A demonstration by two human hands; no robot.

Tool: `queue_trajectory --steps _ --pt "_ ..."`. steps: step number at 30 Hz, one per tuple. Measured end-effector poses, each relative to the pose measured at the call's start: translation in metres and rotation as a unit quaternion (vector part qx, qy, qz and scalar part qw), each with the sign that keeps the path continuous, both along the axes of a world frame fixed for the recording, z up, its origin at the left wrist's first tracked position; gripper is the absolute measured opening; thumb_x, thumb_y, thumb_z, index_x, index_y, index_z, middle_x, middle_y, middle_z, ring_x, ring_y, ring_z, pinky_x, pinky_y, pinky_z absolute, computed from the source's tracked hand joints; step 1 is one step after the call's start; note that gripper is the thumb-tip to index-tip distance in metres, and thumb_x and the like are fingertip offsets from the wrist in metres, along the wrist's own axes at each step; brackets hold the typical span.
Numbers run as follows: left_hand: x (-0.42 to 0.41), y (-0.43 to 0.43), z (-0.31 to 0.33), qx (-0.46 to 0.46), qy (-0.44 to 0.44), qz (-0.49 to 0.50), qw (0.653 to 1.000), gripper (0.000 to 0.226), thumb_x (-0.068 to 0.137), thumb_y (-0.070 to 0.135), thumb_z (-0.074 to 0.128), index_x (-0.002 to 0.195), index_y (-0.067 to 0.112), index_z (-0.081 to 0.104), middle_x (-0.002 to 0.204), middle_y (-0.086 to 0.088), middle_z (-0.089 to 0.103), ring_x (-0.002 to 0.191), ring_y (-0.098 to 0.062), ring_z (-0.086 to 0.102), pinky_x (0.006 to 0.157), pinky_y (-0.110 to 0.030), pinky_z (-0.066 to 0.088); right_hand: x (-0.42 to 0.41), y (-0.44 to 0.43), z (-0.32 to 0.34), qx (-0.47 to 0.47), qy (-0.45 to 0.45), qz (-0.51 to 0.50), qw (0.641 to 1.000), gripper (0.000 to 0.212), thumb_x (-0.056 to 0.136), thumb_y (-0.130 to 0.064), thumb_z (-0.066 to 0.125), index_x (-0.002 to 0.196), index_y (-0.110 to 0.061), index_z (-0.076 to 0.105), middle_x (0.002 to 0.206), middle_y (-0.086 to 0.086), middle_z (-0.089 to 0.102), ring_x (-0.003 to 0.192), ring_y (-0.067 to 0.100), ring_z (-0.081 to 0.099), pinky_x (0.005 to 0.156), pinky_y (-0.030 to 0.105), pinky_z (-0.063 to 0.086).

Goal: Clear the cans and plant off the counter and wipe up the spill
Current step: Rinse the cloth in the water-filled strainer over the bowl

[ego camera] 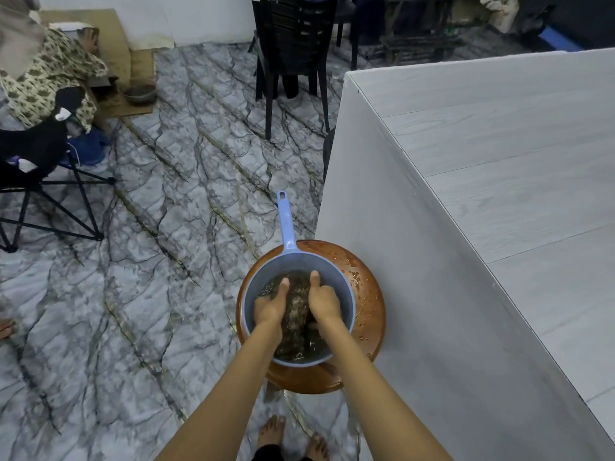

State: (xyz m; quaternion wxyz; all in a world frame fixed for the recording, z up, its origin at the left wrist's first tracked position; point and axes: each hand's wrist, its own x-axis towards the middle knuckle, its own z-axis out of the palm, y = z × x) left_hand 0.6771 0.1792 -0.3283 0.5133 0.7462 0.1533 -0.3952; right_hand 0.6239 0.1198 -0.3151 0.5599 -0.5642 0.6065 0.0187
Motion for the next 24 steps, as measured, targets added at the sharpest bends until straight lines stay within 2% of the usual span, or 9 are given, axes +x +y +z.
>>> queue_trajectory --steps 2,5,7,9,12,15,17,20,24 --pt "-0.001 -0.004 0.003 0.022 0.006 0.003 1.000 0.060 0.091 0.045 0.044 0.121 -0.007 0.053 0.130 -0.023 0.053 0.119 -0.038 0.050 0.101 -0.042 0.041 -0.005 0.005 0.001 0.044 -0.064 -0.010 0.997 0.056 0.090 -0.052 0.047 0.124 -0.007 0.050 0.116 0.011 0.057 0.118 0.029 0.051 0.102 0.039 0.042" --pt "-0.003 -0.005 0.000 0.045 0.041 0.026 0.998 0.060 0.096 0.041 0.031 0.129 -0.007 0.043 0.137 -0.024 0.046 0.124 -0.038 0.044 0.103 -0.043 0.037 -0.007 0.005 -0.005 -0.046 -0.018 0.038 0.998 0.053 0.085 -0.044 0.060 0.124 -0.010 0.048 0.127 0.010 0.057 0.119 0.030 0.053 0.102 0.040 0.043" --pt "-0.004 -0.002 -0.001 -0.009 0.091 0.022 0.996 0.059 0.092 0.039 0.046 0.134 -0.002 0.041 0.138 -0.020 0.046 0.125 -0.035 0.045 0.105 -0.043 0.038 -0.006 0.002 -0.006 -0.093 0.022 0.045 0.994 0.039 0.092 -0.036 0.053 0.117 -0.007 0.058 0.120 0.012 0.063 0.111 0.030 0.059 0.094 0.037 0.047" --pt "-0.004 0.002 -0.004 -0.040 0.122 -0.030 0.991 0.064 0.075 0.032 0.071 0.128 0.002 0.050 0.127 -0.017 0.058 0.115 -0.033 0.054 0.101 -0.043 0.044 -0.004 0.001 -0.003 -0.079 0.031 0.023 0.996 0.036 0.096 -0.032 0.046 0.110 -0.005 0.064 0.116 0.014 0.066 0.106 0.030 0.061 0.088 0.035 0.047" --pt "-0.001 0.004 -0.004 0.032 -0.005 -0.116 0.993 0.050 0.075 0.017 0.072 0.118 -0.002 0.055 0.120 -0.020 0.061 0.111 -0.035 0.056 0.098 -0.041 0.046 -0.002 0.004 0.001 -0.049 0.017 -0.001 0.999 0.048 0.099 -0.039 0.034 0.112 -0.002 0.062 0.119 0.016 0.063 0.109 0.032 0.058 0.090 0.036 0.044" --pt "-0.002 0.001 0.005 0.144 -0.162 -0.242 0.946 0.039 0.090 0.023 0.053 0.114 -0.008 0.057 0.121 -0.025 0.060 0.113 -0.038 0.055 0.095 -0.038 0.043 -0.002 0.005 0.003 -0.006 -0.021 0.000 1.000 0.058 0.096 -0.045 0.041 0.135 -0.003 0.041 0.136 0.017 0.050 0.126 0.033 0.047 0.106 0.038 0.036" --pt "-0.002 -0.002 0.009 0.189 -0.179 -0.265 0.929 0.043 0.095 0.026 0.043 0.115 -0.009 0.056 0.123 -0.027 0.058 0.115 -0.038 0.054 0.095 -0.039 0.043 -0.008 0.003 0.001 0.013 -0.015 0.018 1.000 0.058 0.094 -0.041 0.046 0.135 0.000 0.040 0.136 0.016 0.051 0.126 0.032 0.048 0.105 0.033 0.037" --pt "0.000 -0.004 0.014 0.153 -0.136 -0.256 0.945 0.045 0.095 0.027 0.042 0.114 -0.011 0.056 0.122 -0.028 0.058 0.114 -0.039 0.054 0.095 -0.040 0.042 -0.015 0.001 0.000 0.009 0.001 0.051 0.999 0.044 0.093 -0.032 0.053 0.119 0.002 0.056 0.126 0.015 0.060 0.117 0.030 0.055 0.099 0.029 0.043" --pt "0.016 0.002 0.009 -0.017 0.043 -0.103 0.994 0.022 0.081 -0.009 0.041 0.086 -0.006 0.062 0.093 -0.025 0.063 0.091 -0.033 0.058 0.086 -0.040 0.047 -0.011 0.005 -0.001 0.021 -0.047 0.030 0.998 0.059 0.080 -0.039 0.068 0.128 -0.007 0.050 0.128 0.011 0.058 0.116 0.029 0.056 0.102 0.035 0.044"
